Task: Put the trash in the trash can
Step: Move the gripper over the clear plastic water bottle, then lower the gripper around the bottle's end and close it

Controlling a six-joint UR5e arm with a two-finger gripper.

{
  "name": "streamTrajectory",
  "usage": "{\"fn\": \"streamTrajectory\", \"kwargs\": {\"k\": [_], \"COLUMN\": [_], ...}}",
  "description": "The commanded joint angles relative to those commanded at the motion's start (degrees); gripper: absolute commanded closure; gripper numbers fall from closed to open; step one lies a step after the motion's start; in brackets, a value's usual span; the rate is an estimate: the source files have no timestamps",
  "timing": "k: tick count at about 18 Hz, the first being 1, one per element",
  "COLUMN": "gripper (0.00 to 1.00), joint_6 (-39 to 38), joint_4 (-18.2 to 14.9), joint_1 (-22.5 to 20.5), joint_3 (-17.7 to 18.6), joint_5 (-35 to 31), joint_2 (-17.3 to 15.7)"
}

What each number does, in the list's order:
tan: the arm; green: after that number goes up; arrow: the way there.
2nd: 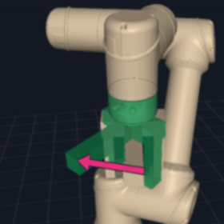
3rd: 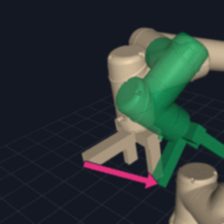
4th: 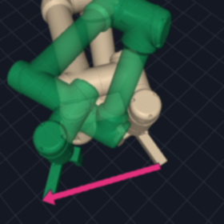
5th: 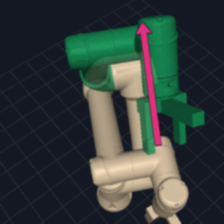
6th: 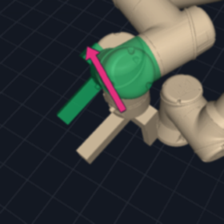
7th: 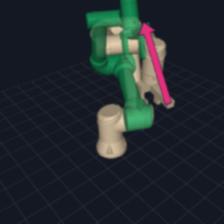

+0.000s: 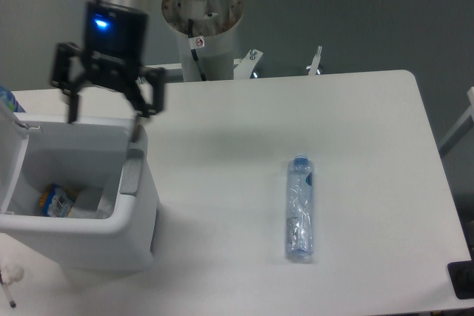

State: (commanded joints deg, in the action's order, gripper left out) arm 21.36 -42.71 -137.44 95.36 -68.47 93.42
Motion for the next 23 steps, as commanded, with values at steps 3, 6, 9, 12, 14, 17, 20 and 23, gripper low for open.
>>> {"fn": "streamTrajectory", "kwargs": {"k": [3,6,9,12,14,17,20,23], "gripper": [0.0,0.0,0.0,0.0,0.0,0.0,0.0,0.0], "joint_6": [0.3,0.8,0.9,1.0,0.9,1.0,1.0,1.7], "joint_4": [-0.1,-0.2,-0.2,-0.4,-2.3,-9.7,-15.5,-17.9], "joint_1": [-7.8,-9.9,-10.4,-10.0,-9.9,-9.1,-8.2,-7.6], "joint_3": [0.0,-0.5,-0.9,-1.8,-4.4,-9.0,-13.2,-15.5], "joint_5": [-0.2,-0.5,-0.9,-4.7,-5.4,-6.1,-8.9,-11.7], "joint_2": [5.4,11.5,16.7,20.3,23.2,27.2,30.2,32.7]}}
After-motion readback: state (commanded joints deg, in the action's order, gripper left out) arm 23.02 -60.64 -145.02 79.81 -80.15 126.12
